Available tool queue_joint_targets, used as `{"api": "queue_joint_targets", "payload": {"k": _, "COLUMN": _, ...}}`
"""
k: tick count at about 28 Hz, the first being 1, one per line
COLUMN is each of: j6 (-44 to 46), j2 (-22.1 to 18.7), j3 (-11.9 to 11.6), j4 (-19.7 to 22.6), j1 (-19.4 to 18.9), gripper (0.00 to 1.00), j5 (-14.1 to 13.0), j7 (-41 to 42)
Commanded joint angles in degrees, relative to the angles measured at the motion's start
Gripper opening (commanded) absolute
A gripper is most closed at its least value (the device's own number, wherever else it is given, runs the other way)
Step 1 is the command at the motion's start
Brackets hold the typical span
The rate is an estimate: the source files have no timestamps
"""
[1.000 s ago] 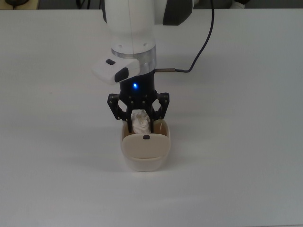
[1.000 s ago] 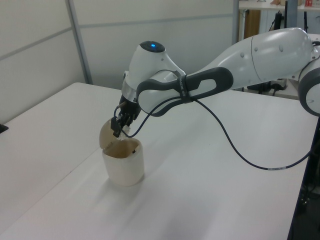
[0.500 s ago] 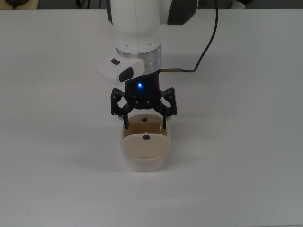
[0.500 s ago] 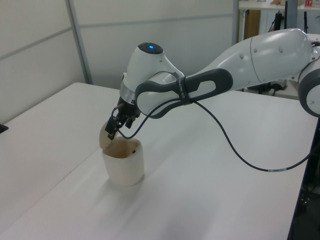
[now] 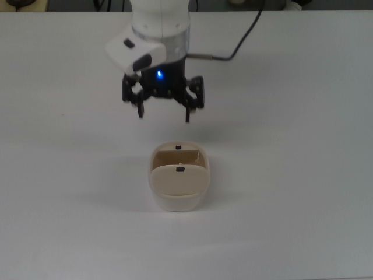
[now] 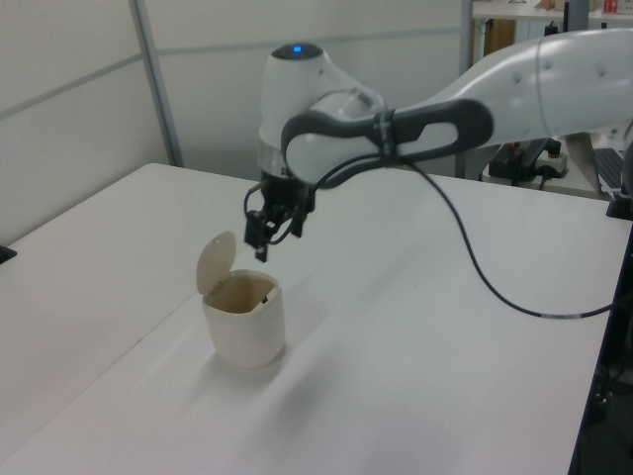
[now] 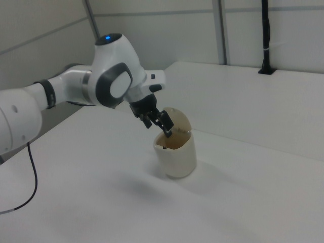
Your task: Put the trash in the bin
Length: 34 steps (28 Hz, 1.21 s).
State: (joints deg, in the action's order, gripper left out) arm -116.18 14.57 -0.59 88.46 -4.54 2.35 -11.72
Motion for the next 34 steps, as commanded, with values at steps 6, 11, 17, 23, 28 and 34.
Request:
{"api": "queue_joint_targets", "payload": {"k": 6, "j6": 13.33, "j2": -6.91, "j3": -1.77, "j4": 1.02, "j1": -0.12, "gripper": 1.0, "j5": 1.78, "j7": 9.41}}
{"api": "queue_joint_targets", "payload": {"k": 11, "j6": 18.52, "j2": -9.99, "j3": -3.62, "j4": 0.93, "j1": -0.12, "gripper": 1.0, "j5": 1.78, "j7": 14.08}}
{"api": "queue_joint_targets", "payload": {"k": 17, "j6": 23.71, "j2": -10.61, "j3": -3.45, "j4": 0.58, "j1": -0.38, "gripper": 1.0, "j5": 1.87, "j7": 12.42}}
{"api": "queue_joint_targets", "payload": {"k": 23, "j6": 25.65, "j2": -11.32, "j3": -3.19, "j4": 0.31, "j1": -0.47, "gripper": 1.0, "j5": 1.78, "j7": 12.16}}
{"api": "queue_joint_targets", "payload": {"k": 28, "j6": 25.84, "j2": -11.32, "j3": -3.27, "j4": 0.31, "j1": -0.47, "gripper": 1.0, "j5": 1.52, "j7": 12.42}}
{"api": "queue_joint_targets", "payload": {"k": 34, "j6": 24.51, "j2": -10.88, "j3": -3.19, "j4": 0.58, "j1": -0.38, "gripper": 1.0, "j5": 0.99, "j7": 12.25}}
